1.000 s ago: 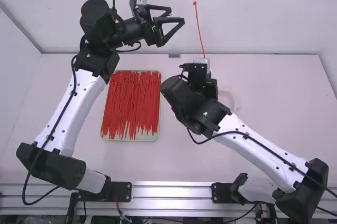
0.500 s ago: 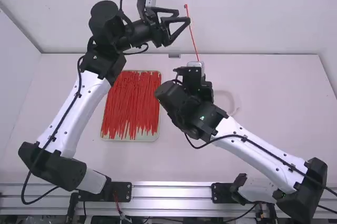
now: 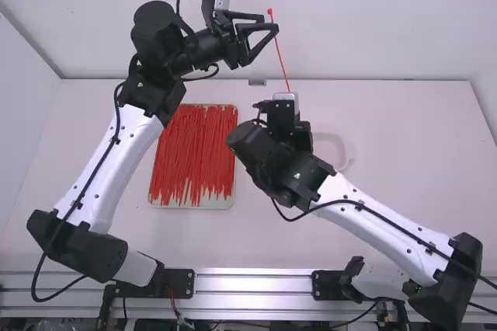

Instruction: Fasten the cable tie

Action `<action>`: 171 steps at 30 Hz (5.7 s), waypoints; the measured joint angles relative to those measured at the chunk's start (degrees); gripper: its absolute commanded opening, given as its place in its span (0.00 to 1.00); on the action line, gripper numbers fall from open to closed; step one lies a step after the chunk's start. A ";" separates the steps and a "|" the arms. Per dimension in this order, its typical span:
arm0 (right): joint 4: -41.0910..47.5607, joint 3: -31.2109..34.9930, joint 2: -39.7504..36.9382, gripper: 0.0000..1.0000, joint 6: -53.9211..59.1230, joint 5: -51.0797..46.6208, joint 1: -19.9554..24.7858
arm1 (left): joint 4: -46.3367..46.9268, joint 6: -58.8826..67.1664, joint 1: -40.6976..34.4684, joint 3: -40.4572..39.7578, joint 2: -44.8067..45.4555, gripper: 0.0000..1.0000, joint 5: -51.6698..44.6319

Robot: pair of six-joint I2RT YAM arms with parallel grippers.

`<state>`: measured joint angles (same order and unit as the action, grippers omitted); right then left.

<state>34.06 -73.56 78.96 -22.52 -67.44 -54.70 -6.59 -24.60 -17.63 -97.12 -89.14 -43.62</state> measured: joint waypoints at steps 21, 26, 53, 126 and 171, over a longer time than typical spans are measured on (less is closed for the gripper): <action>0.61 0.02 0.00 0.00 0.04 0.90 -0.81 | 0.79 -0.39 -0.24 0.00 0.00 0.22 0.85; 0.61 0.00 0.00 0.00 0.04 1.27 -0.79 | 0.83 -0.76 -0.22 0.00 0.00 0.11 0.85; 1.09 0.00 -0.92 0.68 3.41 8.44 -6.10 | 4.02 0.72 4.13 -0.02 0.00 0.02 5.27; -39.82 0.00 0.15 0.00 19.28 133.66 38.40 | -14.62 -1.20 6.51 0.00 0.00 0.07 -30.21; -41.24 0.00 0.17 0.99 21.66 138.46 43.60 | -15.80 -7.04 11.21 -0.02 0.00 0.02 -23.98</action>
<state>-7.18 -73.56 79.13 -0.86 71.02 -11.09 -22.39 -31.64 -6.42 -97.14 -89.14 -67.59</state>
